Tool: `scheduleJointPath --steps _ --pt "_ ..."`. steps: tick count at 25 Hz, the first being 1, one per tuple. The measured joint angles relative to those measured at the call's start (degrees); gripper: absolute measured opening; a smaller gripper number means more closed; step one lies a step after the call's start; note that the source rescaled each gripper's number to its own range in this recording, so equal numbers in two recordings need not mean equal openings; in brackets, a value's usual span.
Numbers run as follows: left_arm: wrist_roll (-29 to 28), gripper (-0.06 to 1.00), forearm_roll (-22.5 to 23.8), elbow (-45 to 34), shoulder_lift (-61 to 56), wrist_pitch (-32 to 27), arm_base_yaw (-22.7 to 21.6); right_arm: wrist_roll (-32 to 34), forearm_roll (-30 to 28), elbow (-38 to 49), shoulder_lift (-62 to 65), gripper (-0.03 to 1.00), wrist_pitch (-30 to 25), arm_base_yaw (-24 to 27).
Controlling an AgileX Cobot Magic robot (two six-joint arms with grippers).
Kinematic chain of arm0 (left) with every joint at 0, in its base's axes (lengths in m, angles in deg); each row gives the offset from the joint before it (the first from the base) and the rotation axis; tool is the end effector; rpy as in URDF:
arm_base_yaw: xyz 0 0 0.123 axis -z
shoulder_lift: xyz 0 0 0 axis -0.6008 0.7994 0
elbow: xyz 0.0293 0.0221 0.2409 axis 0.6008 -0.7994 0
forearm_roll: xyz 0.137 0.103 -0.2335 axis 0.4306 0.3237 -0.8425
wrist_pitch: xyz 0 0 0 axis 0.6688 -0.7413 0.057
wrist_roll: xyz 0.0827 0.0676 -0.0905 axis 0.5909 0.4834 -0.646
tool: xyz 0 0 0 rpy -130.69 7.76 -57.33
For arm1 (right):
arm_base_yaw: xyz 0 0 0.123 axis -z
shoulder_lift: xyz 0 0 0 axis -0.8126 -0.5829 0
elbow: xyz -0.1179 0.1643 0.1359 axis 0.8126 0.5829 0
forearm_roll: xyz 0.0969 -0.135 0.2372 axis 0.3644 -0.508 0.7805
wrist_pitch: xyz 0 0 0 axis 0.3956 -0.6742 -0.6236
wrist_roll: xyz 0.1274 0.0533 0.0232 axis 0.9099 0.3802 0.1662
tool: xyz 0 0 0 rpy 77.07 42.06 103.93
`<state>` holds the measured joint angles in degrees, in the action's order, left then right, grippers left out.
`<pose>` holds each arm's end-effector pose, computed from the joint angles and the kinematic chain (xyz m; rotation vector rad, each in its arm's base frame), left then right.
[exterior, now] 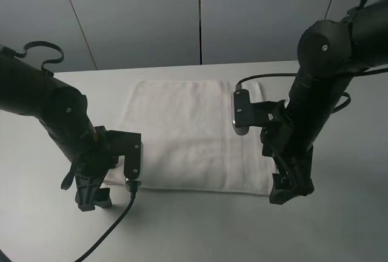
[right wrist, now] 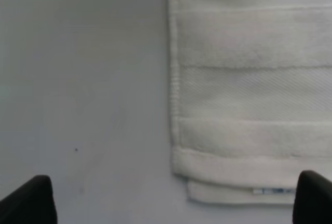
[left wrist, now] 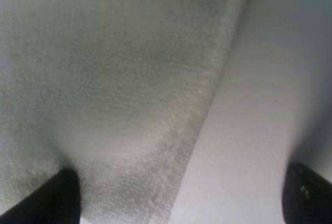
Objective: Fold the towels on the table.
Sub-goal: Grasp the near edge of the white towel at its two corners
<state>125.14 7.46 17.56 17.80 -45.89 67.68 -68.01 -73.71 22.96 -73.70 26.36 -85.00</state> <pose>0.2483 -0.1458 -0.0328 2.0112 2.3321 0.0349 0.2324 0.1633 0.0245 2.0470 -2.3445 -0.2556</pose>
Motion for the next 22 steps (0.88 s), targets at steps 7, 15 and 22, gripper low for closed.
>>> scheduleJointPath --steps 7,15,22 --pt "0.0 1.0 0.0 0.1 0.3 0.5 0.0 1.1 -3.9 0.0 -4.9 0.98 4.8 -0.1" --pt "0.0 1.0 0.0 0.5 1.0 0.3 0.0 2.1 -6.3 0.0 -8.1 0.98 6.2 -0.1" --pt "0.0 1.0 0.0 0.7 1.2 0.2 0.0 2.2 -6.4 -0.1 -10.1 0.98 6.7 -0.1"
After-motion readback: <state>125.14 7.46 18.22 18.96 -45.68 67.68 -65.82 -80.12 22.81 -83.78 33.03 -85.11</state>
